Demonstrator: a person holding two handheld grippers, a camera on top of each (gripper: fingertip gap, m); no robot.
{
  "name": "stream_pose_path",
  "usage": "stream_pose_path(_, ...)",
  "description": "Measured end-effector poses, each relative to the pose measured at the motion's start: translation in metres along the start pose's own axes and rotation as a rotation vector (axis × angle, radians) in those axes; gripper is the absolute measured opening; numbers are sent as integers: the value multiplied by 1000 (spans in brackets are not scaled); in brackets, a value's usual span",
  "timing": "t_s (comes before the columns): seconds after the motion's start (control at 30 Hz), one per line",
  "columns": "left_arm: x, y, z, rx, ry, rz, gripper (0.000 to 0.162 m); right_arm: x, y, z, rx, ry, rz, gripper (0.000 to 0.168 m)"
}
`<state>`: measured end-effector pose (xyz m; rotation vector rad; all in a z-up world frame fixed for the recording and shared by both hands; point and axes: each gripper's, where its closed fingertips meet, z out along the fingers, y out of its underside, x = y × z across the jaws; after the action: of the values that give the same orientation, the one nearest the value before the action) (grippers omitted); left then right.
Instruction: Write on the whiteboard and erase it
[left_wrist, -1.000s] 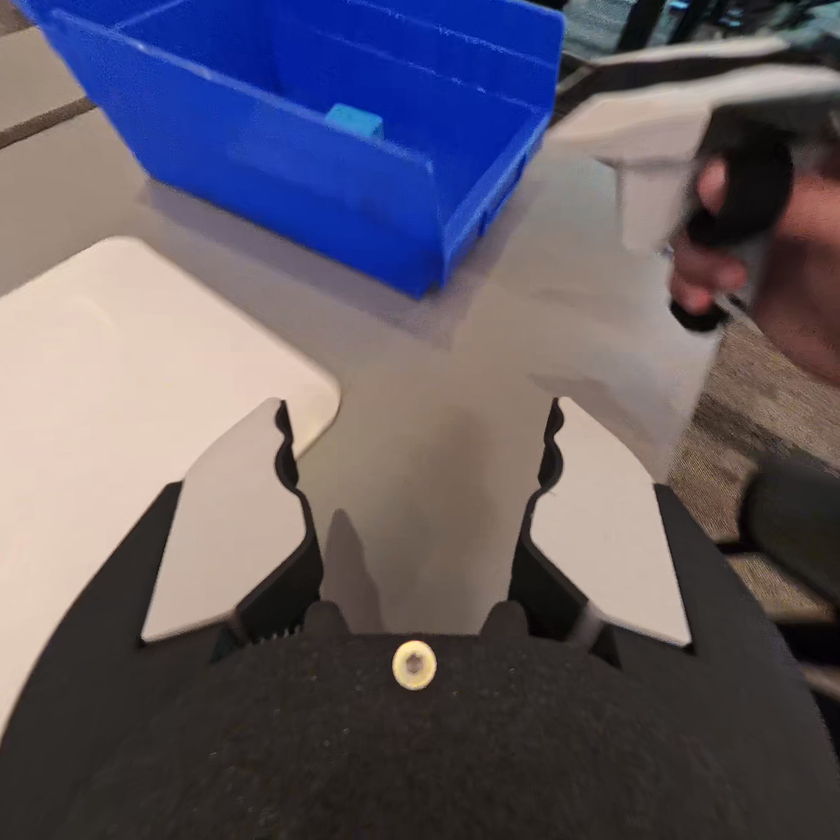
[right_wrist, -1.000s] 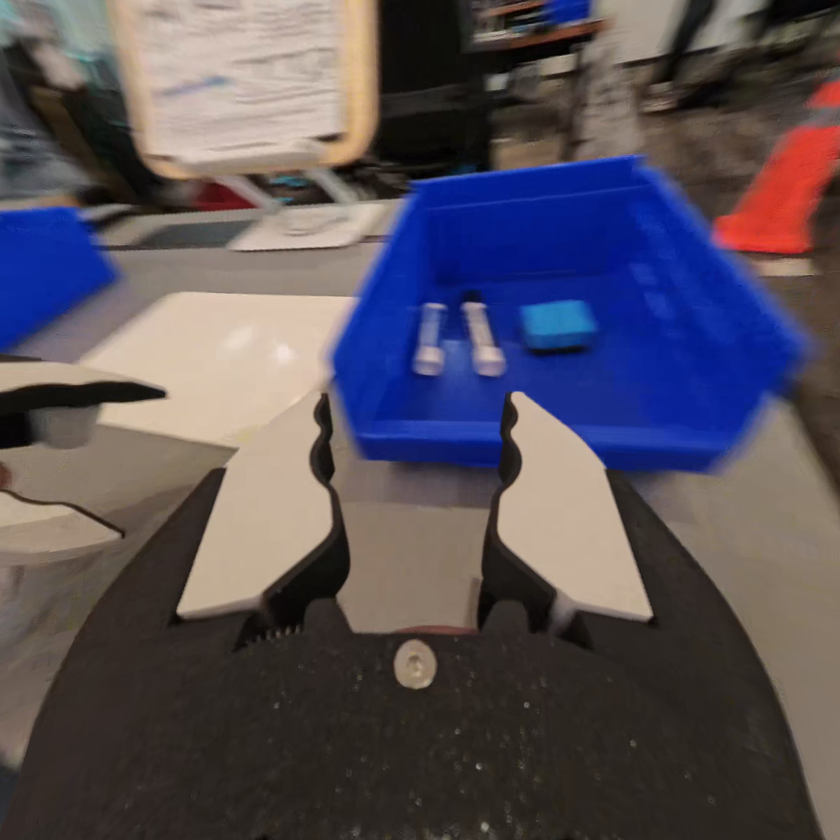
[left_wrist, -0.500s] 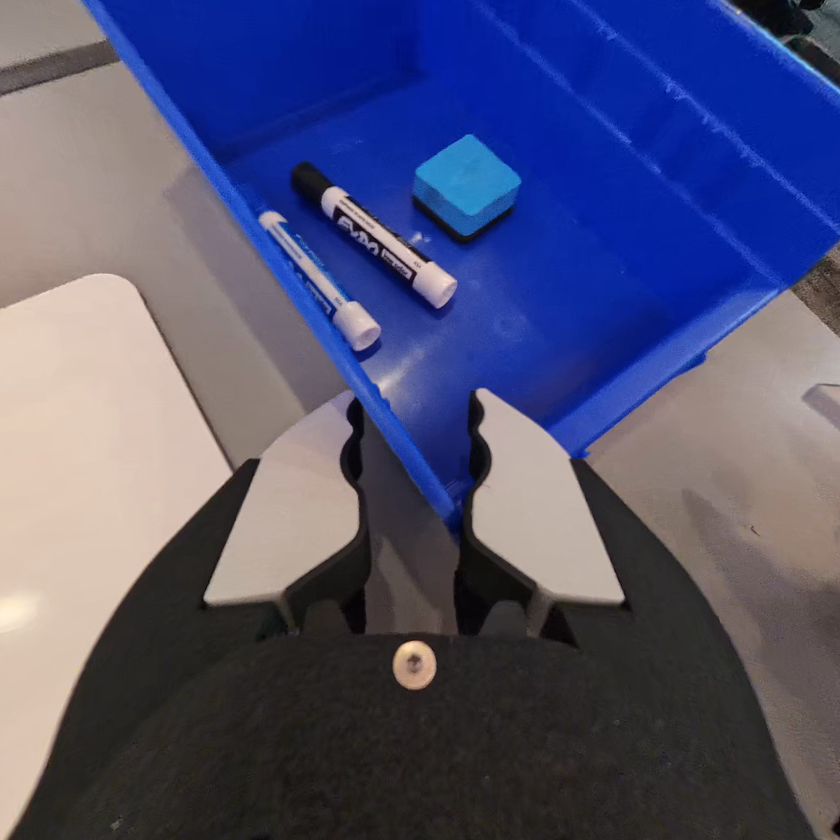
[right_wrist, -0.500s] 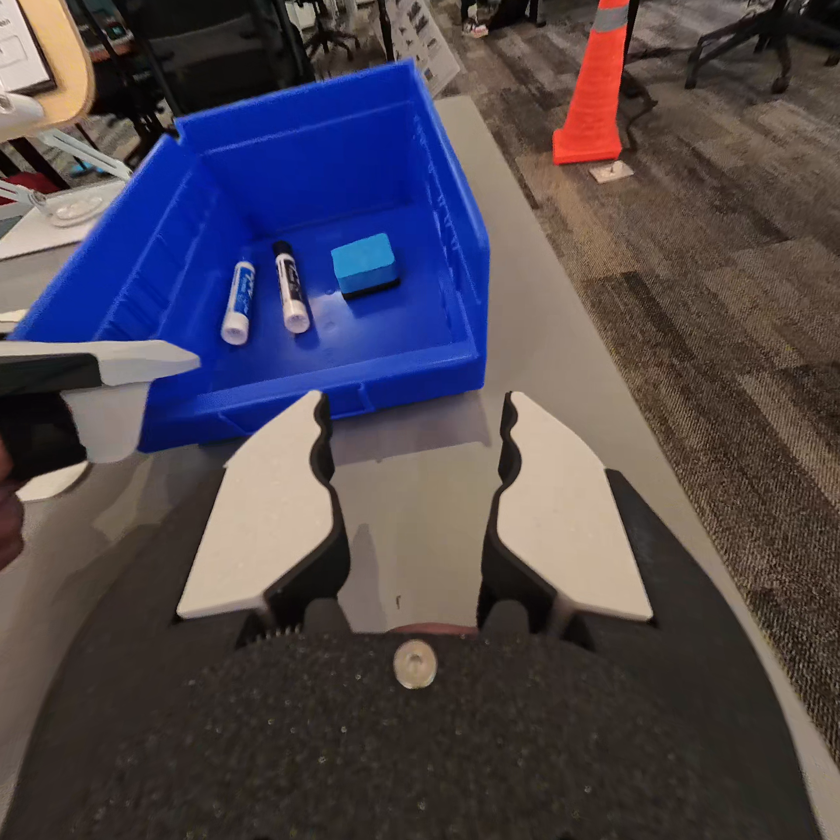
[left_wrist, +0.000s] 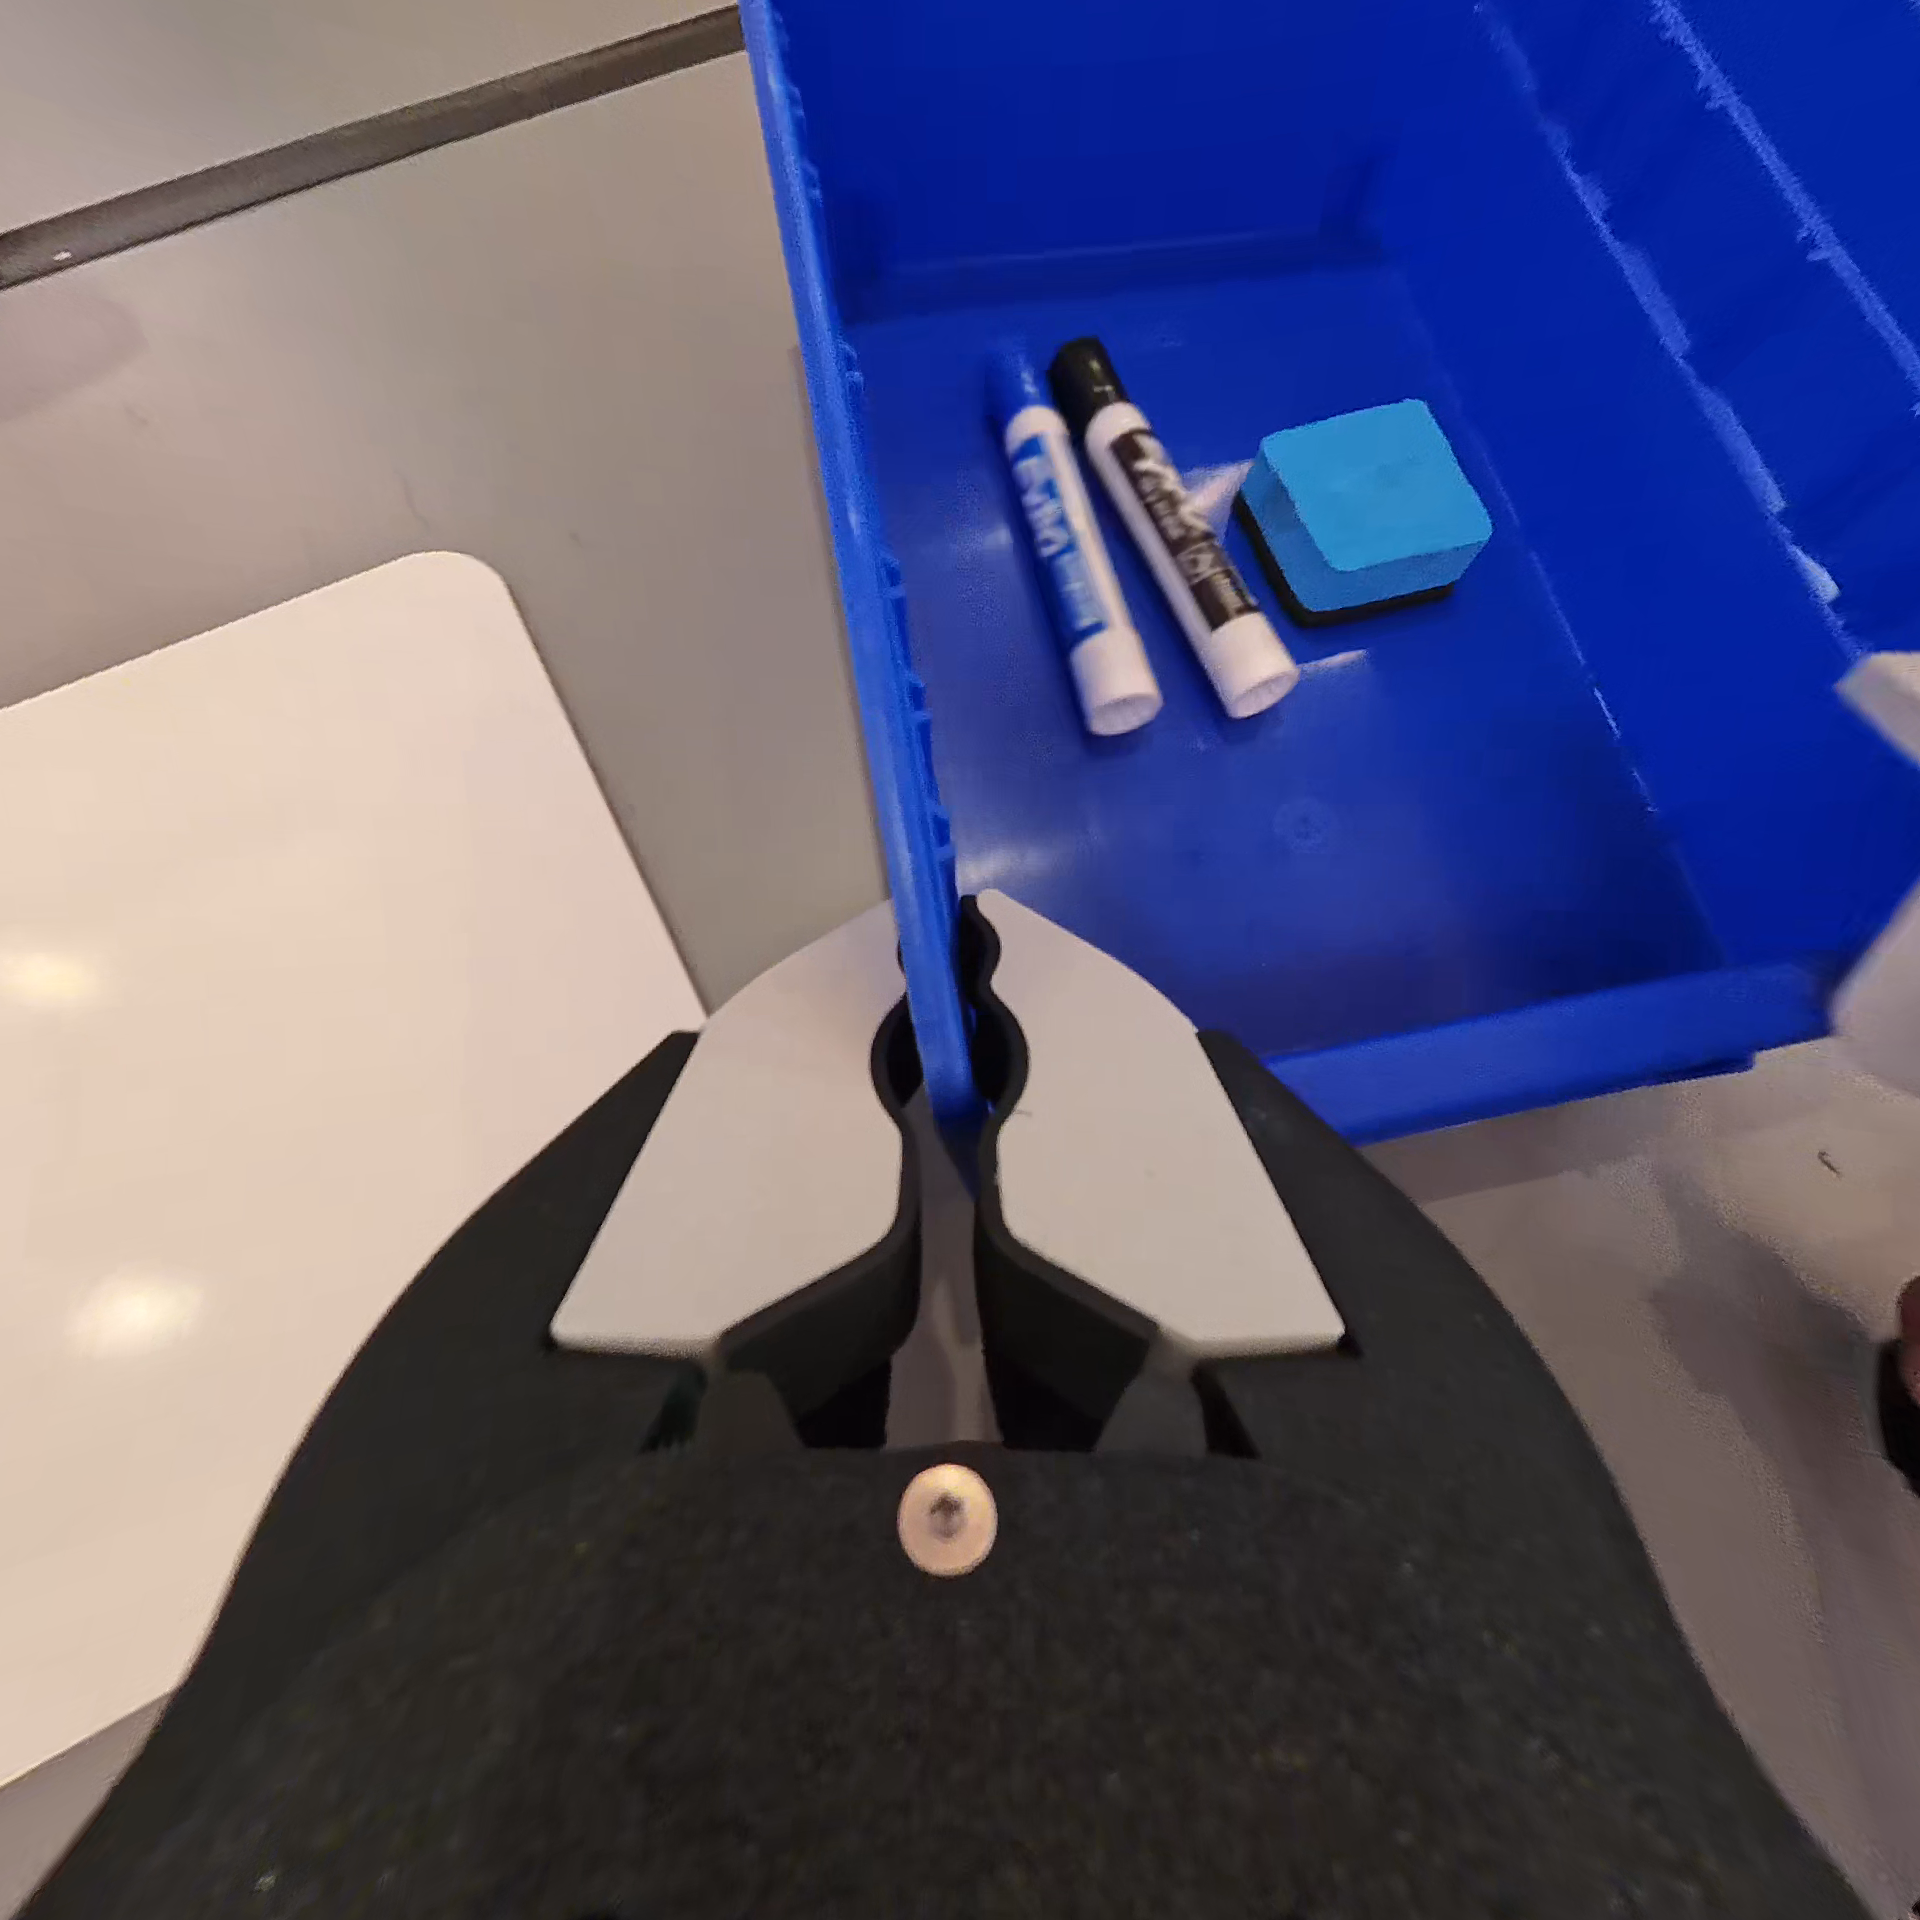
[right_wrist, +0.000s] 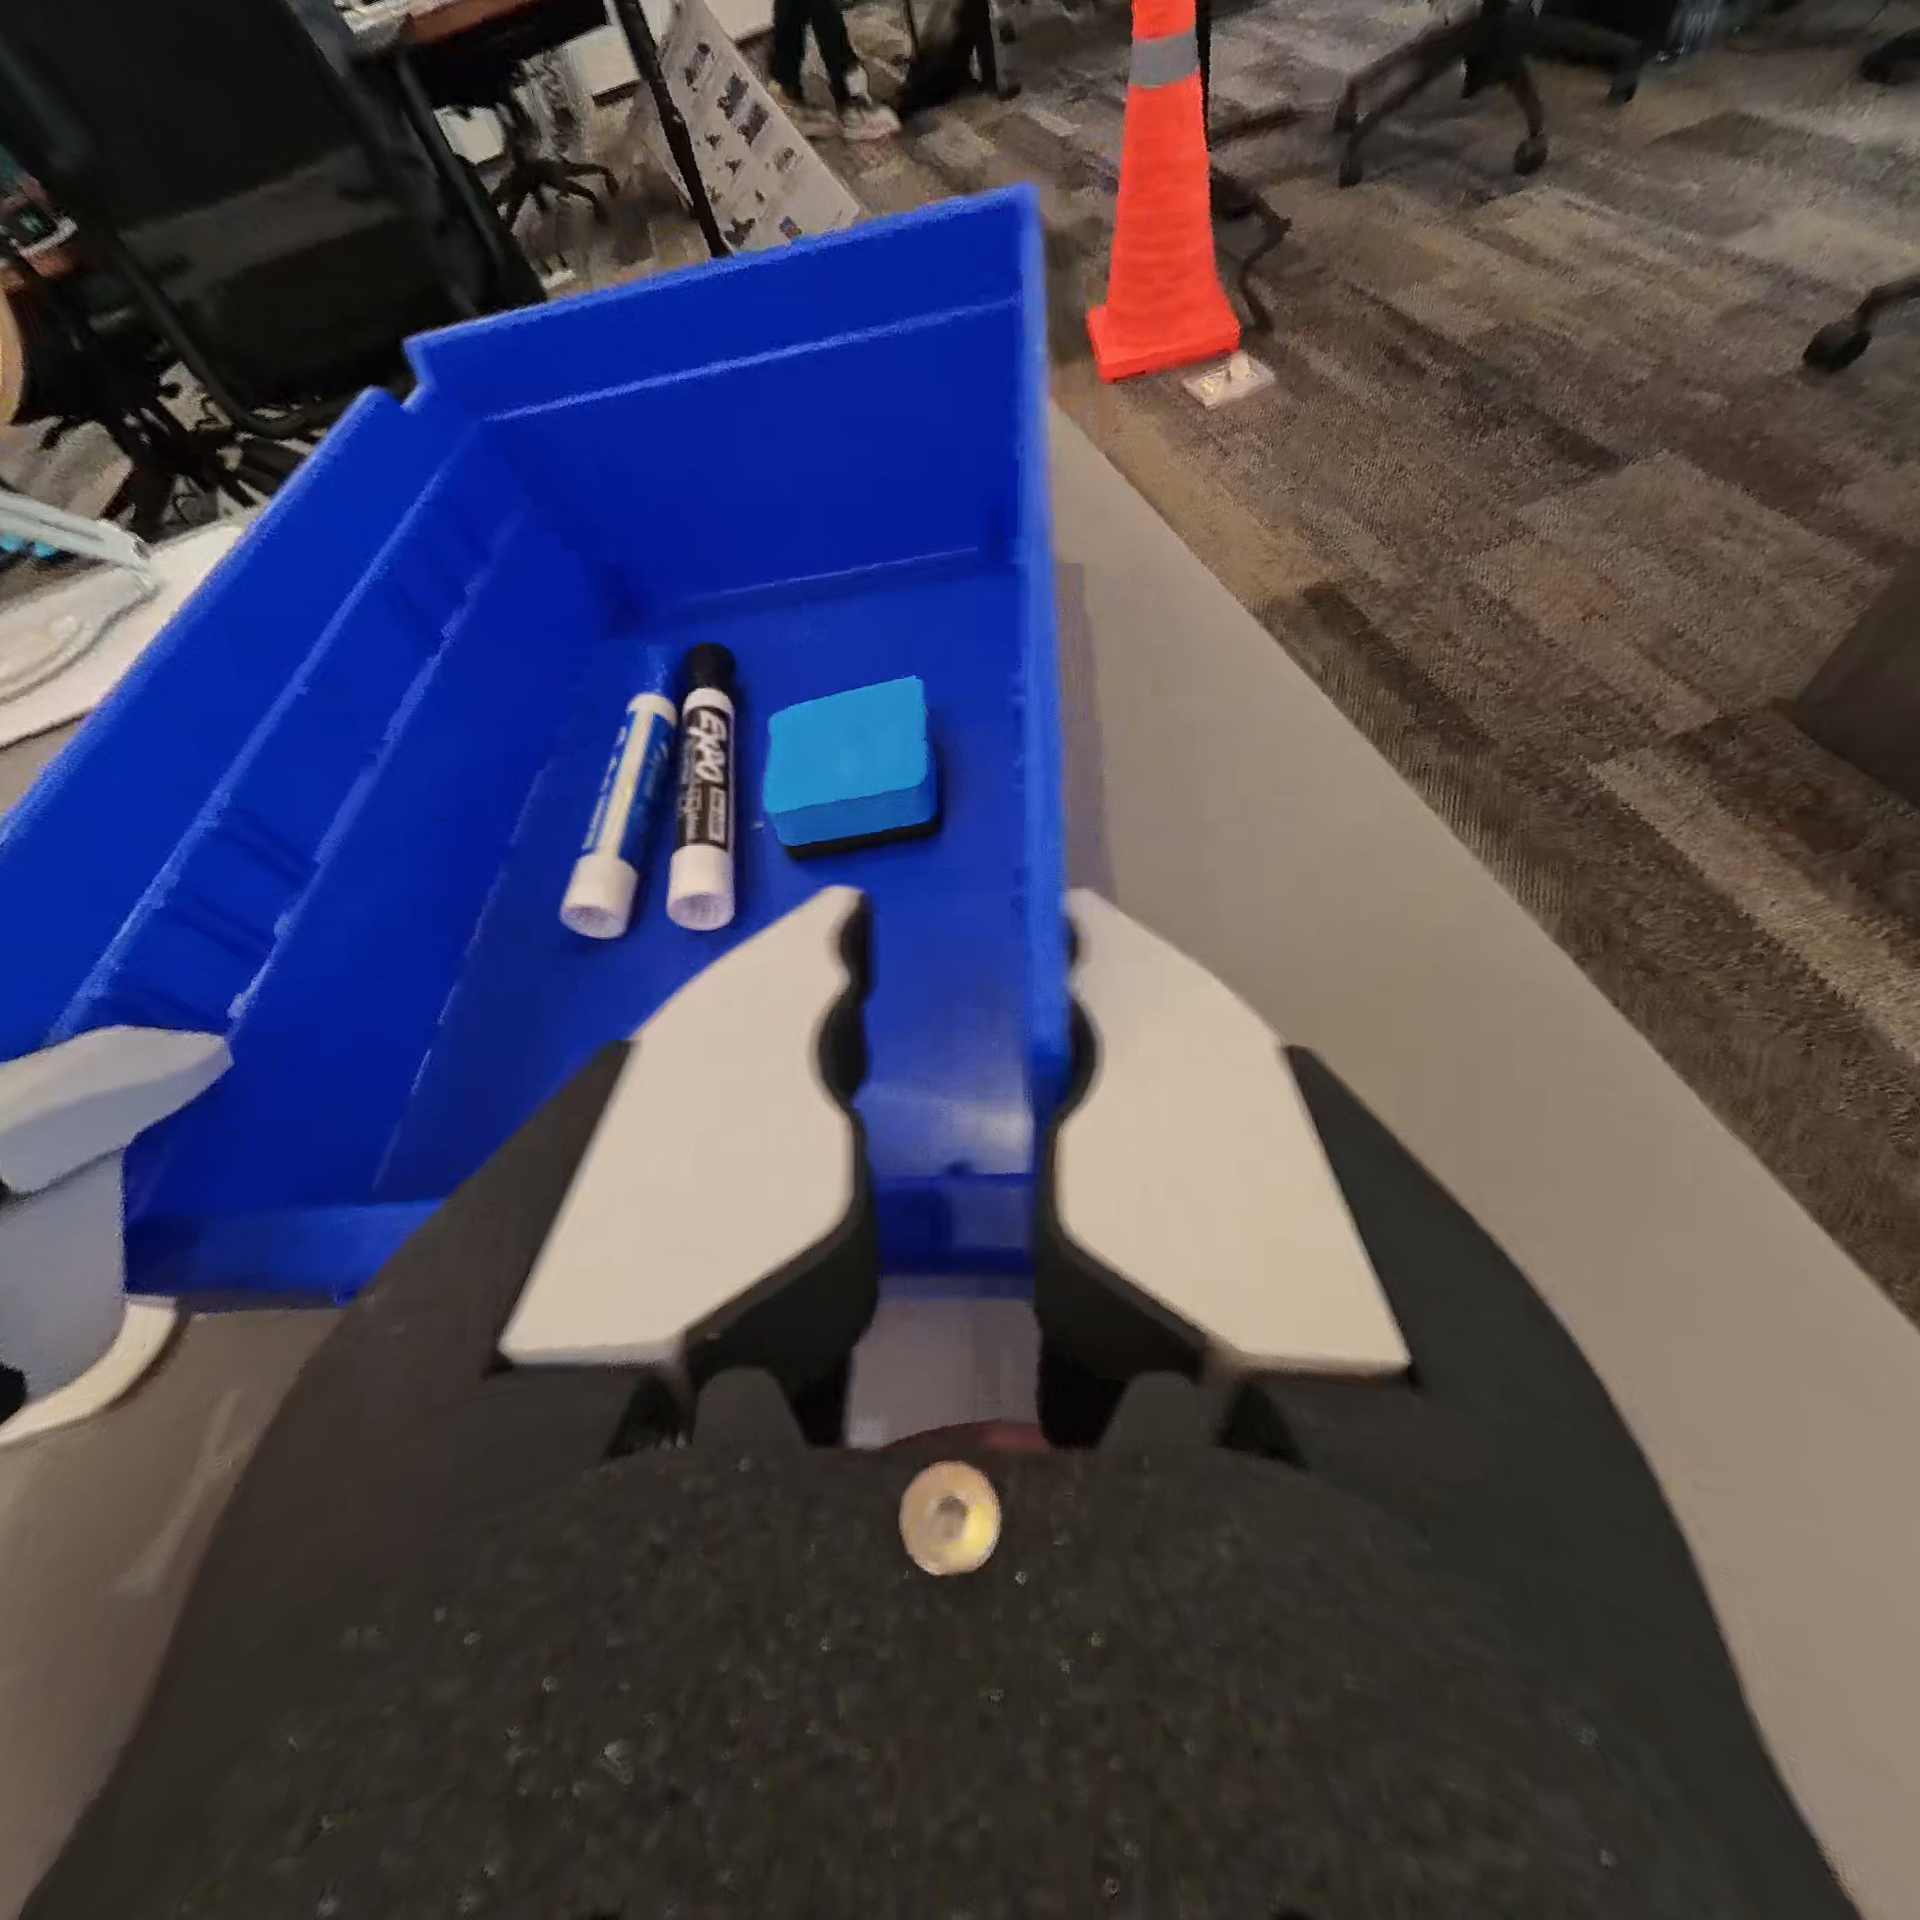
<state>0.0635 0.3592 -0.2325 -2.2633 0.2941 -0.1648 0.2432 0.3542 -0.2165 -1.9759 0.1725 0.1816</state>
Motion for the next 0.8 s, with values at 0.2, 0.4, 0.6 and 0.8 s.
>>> stream_pose_path(0.2, -13, 5, -15, 10, -16, 8, 3, -3, 0, -9, -67, 55, -3, 5)
stream_pose_path(0.4, -97, 10, -75, 75, -89, -31, 2, -99, -6, -36, -11, -36, -114, 5)
stream_pose_path(0.6, -216, 53, -159, 81, -234, -99, 2, -239, 24, -56, -57, -224, -197, 5)
stream_pose_path(0.8, -306, 107, -231, 50, -359, -136, 3, -358, 55, -79, -90, -373, -285, 4)
